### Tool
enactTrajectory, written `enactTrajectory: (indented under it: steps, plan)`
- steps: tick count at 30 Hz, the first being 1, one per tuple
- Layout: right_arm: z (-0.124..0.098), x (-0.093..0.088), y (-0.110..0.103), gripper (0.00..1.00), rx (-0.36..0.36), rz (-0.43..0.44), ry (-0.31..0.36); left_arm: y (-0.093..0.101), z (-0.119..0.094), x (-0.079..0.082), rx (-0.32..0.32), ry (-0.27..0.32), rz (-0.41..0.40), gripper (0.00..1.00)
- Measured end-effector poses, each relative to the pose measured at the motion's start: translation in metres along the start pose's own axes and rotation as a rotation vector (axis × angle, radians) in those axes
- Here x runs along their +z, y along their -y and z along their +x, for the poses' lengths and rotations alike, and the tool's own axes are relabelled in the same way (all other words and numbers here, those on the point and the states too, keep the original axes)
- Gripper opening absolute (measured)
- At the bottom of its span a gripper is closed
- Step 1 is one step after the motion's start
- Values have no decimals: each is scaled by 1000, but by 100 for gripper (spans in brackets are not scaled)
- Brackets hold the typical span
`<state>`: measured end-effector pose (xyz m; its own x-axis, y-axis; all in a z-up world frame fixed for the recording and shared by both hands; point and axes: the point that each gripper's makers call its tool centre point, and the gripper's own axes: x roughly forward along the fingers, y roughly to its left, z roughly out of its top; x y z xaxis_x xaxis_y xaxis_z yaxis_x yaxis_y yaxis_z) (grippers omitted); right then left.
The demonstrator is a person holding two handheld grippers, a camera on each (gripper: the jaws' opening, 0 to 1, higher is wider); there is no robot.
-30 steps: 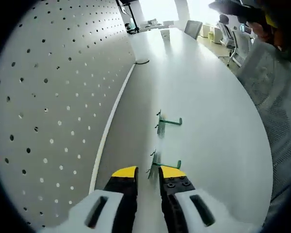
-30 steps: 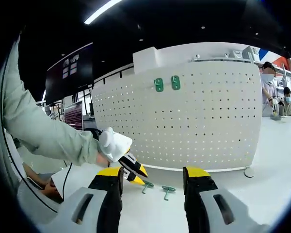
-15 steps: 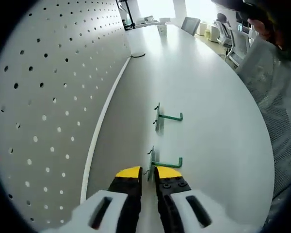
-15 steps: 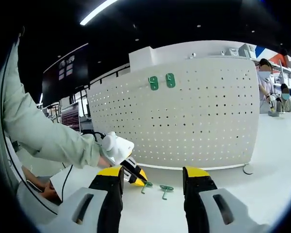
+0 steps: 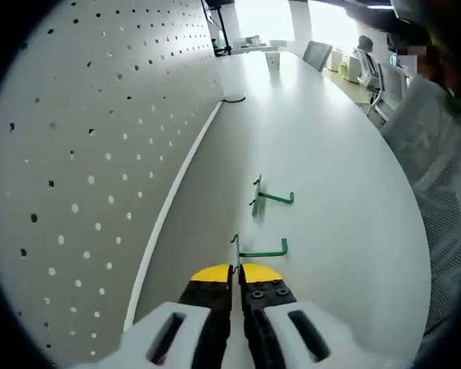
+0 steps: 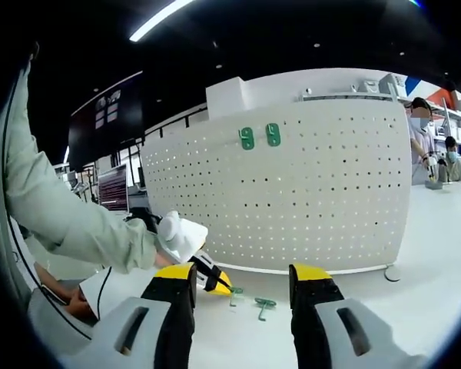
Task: Insert the hook assembly into the mounting plate slot until the hook locks in place.
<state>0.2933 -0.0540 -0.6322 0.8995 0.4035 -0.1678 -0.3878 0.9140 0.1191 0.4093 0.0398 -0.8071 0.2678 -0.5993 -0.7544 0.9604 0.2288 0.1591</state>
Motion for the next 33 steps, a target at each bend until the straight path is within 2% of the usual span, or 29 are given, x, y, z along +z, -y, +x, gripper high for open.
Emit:
enactTrajectory:
  steps: [8,17,26,33]
  plan:
    - [-3,11,-7,46,11,-11,23,-7,-23,15,78,68,-15,4]
    - [-9,27,-17,46,29,-28,49,-9,-57,32,179,164,-36,4]
    - [-14,39,-29,46,50,-45,76,2,-98,46,255,256,-68,4]
    - [-20,49,-41,46,75,-60,96,18,-137,72,303,380,-128,4]
